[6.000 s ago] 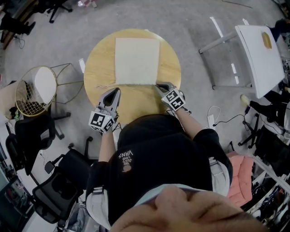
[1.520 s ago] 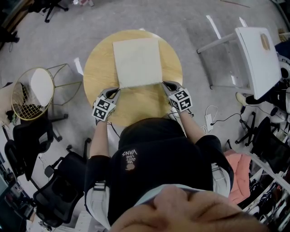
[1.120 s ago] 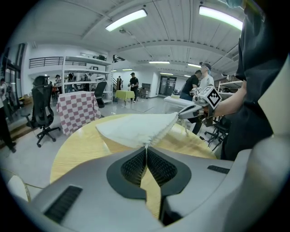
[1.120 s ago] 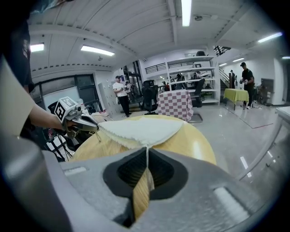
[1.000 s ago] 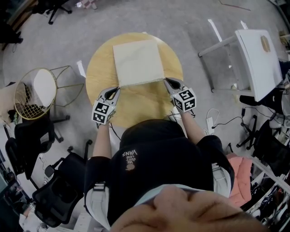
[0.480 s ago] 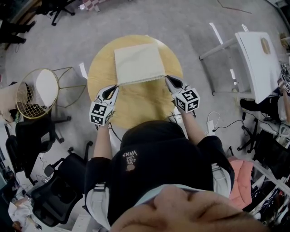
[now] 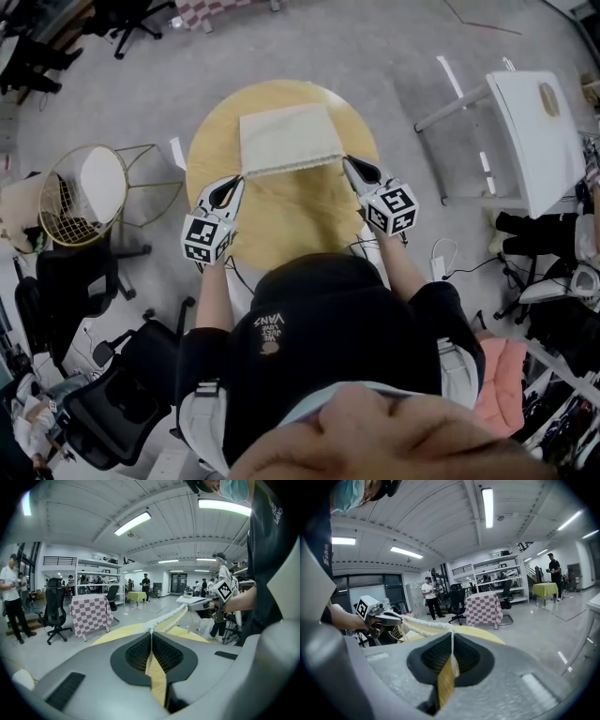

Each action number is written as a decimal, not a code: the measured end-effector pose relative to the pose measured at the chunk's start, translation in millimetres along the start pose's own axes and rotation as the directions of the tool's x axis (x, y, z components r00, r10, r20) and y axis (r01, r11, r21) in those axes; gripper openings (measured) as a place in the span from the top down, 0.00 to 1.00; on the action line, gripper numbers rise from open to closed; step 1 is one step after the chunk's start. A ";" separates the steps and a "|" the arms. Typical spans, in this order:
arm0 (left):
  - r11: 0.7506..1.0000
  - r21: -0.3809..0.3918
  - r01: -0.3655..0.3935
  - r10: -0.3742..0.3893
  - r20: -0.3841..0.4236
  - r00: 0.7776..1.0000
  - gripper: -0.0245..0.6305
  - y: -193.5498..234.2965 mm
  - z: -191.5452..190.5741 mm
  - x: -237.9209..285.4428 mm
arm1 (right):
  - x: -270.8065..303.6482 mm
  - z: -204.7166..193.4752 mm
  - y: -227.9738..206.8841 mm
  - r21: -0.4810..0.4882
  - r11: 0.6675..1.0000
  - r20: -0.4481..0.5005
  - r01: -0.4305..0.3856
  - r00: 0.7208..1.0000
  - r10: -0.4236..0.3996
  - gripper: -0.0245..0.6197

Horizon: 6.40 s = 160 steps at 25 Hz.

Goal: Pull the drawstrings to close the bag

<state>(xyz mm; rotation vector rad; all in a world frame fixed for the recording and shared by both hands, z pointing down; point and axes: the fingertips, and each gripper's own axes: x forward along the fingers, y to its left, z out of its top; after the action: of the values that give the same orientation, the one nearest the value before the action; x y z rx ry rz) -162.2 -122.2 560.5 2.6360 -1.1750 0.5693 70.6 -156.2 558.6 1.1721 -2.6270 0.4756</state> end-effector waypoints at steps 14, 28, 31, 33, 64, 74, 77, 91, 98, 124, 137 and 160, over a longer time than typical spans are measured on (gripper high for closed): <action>0.999 -0.004 -0.045 0.045 0.056 0.997 0.93 2.4 23.4 -17.3 | -7.6 29.5 10.1 -0.020 1.000 0.057 -0.016 0.998 0.017 0.95; 0.994 0.030 -0.110 0.105 0.137 0.985 0.93 5.3 63.1 -45.2 | -18.2 71.4 24.6 -0.076 0.997 0.135 -0.027 0.990 0.037 0.95; 0.992 0.030 -0.122 0.116 0.154 0.981 0.93 5.6 69.1 -50.9 | -19.4 77.1 28.0 -0.080 0.996 0.146 -0.031 0.988 0.043 0.95; 0.992 0.030 -0.126 0.120 0.159 0.980 0.93 5.1 70.6 -52.5 | -20.3 79.2 28.7 -0.081 0.996 0.150 -0.033 0.988 0.045 0.95; 0.973 -0.118 -0.197 0.213 0.145 0.966 0.93 13.7 56.2 -60.0 | -27.8 68.5 4.1 -0.059 0.997 0.077 0.049 0.996 -0.045 0.95; 0.967 -0.138 -0.216 0.232 0.115 0.966 0.93 15.9 41.2 -61.2 | -30.6 49.9 -4.9 -0.031 0.997 0.040 0.074 0.997 -0.072 0.95; 0.966 -0.138 -0.220 0.236 0.112 0.965 0.93 15.6 40.5 -60.7 | -31.4 47.7 -8.2 -0.025 0.997 0.036 0.079 0.996 -0.078 0.96; 0.957 -0.184 -0.224 0.246 0.109 0.963 0.94 21.8 33.1 -66.7 | -37.7 39.4 -23.7 0.012 0.992 0.025 0.126 0.992 -0.126 0.96; 0.949 -0.209 -0.236 0.263 0.111 0.959 0.94 27.5 31.3 -72.2 | -37.6 37.7 -28.6 0.020 0.990 0.017 0.141 0.990 -0.142 0.96; 0.932 -0.237 -0.273 0.304 0.107 0.947 0.94 38.1 23.0 -87.2 | -34.8 26.0 -41.4 0.030 0.985 -0.012 0.169 0.986 -0.169 0.96; 0.929 -0.238 -0.283 0.315 0.108 0.943 0.94 41.5 21.5 -98.2 | -38.7 24.4 -44.5 0.053 0.983 -0.007 0.179 0.984 -0.178 0.96; 0.902 -0.330 -0.279 0.336 0.128 0.933 0.94 50.8 11.6 -109.6 | -40.0 19.8 -47.2 0.079 0.981 -0.018 0.178 0.984 -0.177 0.96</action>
<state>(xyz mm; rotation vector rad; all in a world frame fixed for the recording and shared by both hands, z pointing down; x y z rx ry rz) -263.9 -86.4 504.9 2.2885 -1.6095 0.1698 130.8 -166.2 536.5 1.4093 -2.4850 0.5555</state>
